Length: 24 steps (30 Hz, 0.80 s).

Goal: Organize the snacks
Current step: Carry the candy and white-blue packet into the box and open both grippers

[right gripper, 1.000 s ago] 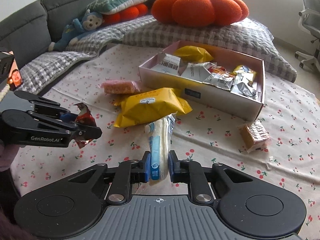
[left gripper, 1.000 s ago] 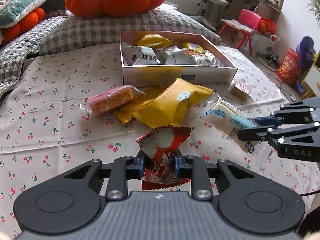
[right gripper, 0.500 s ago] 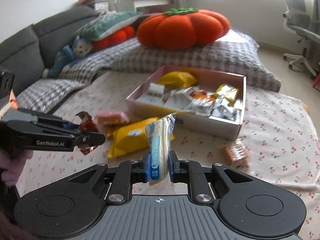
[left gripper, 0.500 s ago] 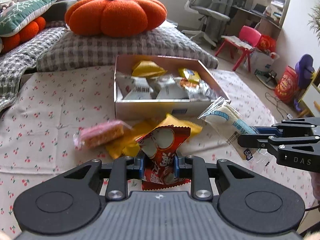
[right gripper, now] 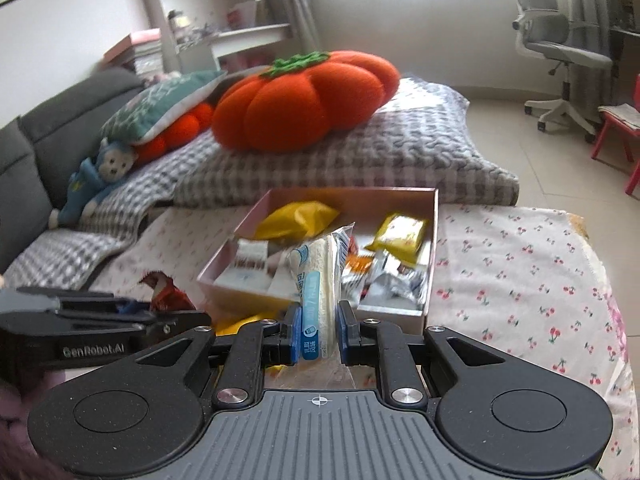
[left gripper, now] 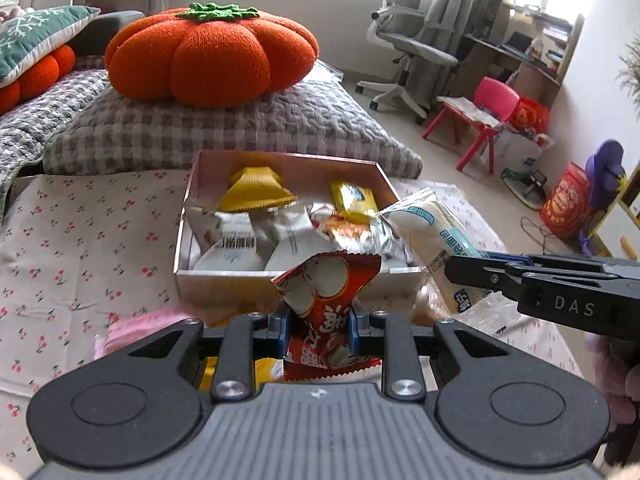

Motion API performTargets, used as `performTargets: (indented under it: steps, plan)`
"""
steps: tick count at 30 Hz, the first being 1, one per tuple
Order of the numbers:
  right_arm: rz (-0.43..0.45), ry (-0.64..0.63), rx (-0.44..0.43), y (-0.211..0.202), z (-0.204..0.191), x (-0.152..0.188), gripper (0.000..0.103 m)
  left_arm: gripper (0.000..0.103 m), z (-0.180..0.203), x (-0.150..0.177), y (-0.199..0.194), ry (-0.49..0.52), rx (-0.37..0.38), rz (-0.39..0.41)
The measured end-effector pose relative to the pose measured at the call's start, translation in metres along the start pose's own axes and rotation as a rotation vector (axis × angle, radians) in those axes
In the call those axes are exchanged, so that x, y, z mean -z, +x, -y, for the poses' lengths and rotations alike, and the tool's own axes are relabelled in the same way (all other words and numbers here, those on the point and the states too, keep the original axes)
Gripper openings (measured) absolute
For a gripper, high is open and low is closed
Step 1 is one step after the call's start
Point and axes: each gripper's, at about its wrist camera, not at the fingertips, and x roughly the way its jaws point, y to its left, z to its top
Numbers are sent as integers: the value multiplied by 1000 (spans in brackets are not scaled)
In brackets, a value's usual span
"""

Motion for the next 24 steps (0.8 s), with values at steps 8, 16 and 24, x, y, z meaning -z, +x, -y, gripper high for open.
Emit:
performTargets:
  steps: [8,16,24]
  plan:
    - [25,116,18,23,21,-26,17,24,-1,-19,23,-80,-22,33]
    - [35,191,39,56,31,-49,17,24,-3,-29,54,-141,-74,9]
    - [36,260,56,94,39,-58,17,24,-7,-29,74,-182,-125,-9]
